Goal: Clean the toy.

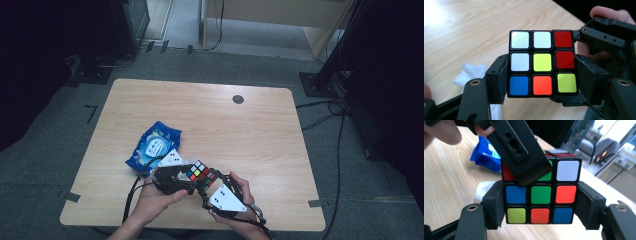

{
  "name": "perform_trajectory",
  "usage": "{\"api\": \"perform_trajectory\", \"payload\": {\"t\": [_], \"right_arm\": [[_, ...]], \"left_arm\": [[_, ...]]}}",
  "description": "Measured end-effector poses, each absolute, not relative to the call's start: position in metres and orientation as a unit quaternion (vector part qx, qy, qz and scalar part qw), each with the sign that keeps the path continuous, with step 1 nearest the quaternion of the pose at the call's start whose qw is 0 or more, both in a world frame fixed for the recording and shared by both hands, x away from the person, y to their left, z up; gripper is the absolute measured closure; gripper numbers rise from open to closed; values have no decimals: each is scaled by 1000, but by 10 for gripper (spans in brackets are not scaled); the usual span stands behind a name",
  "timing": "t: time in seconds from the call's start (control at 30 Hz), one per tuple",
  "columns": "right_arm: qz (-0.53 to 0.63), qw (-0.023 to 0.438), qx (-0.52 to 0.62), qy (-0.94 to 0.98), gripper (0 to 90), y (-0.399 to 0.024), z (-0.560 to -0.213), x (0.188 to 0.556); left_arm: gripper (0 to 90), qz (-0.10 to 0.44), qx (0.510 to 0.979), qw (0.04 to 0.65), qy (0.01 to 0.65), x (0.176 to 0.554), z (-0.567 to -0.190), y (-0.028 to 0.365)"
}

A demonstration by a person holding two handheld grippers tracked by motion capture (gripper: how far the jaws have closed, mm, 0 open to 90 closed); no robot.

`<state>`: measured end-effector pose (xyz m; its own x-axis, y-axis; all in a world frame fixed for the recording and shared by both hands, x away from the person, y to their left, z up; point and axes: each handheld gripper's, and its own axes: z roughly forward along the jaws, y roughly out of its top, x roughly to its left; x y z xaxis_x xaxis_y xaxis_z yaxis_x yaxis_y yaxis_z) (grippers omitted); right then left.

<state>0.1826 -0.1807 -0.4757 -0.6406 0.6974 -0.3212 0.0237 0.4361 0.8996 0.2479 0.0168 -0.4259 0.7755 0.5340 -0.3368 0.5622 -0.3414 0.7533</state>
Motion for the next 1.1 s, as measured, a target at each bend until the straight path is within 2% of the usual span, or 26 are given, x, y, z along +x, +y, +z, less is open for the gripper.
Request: {"api": "perform_trajectory", "payload": {"t": [0.03, 0.07, 0.1, 0.17, 0.27, 0.5, 0.6, 0.67, 0.7, 0.73, 0.77, 0.83, 0.87, 0.93, 1.1], "right_arm": [[482, 355, 230, 767, 339, -181, -476, 182], [483, 356, 229, 766, 336, -181, -476, 182], [483, 359, 228, 765, 331, -181, -477, 182], [480, 363, 230, 764, 323, -182, -478, 183], [487, 358, 230, 763, 333, -183, -476, 182], [484, 356, 223, 768, 344, -183, -476, 183], [482, 358, 217, 770, 346, -185, -473, 183], [472, 363, 227, 770, 347, -192, -473, 187], [472, 363, 227, 770, 347, -192, -473, 187], [471, 361, 239, 769, 347, -201, -473, 191], [471, 360, 245, 767, 347, -205, -472, 192], [471, 362, 253, 764, 347, -211, -472, 193], [471, 363, 263, 760, 346, -220, -471, 196], [470, 364, 266, 759, 346, -225, -472, 197], [469, 362, 265, 761, 346, -228, -473, 198]], "left_arm": [[345, -24, 816, 469, 337, 249, -426, 19], [345, -58, 804, 482, 342, 253, -427, 22], [345, -58, 804, 482, 342, 253, -427, 22], [345, -126, 775, 508, 354, 261, -430, 31], [345, -156, 762, 516, 359, 267, -434, 36], [344, -156, 764, 517, 353, 268, -434, 37], [308, -112, 776, 516, 344, 265, -427, 38], [197, -71, 783, 514, 343, 265, -423, 43], [202, -71, 783, 514, 343, 265, -423, 43], [205, -47, 786, 512, 344, 266, -423, 47], [216, -47, 786, 512, 344, 266, -423, 47], [248, 1, 805, 486, 340, 267, -429, 46], [311, 29, 823, 455, 340, 269, -441, 41], [369, 67, 841, 406, 352, 271, -456, 32], [454, 85, 858, 351, 366, 277, -482, 22]]}}
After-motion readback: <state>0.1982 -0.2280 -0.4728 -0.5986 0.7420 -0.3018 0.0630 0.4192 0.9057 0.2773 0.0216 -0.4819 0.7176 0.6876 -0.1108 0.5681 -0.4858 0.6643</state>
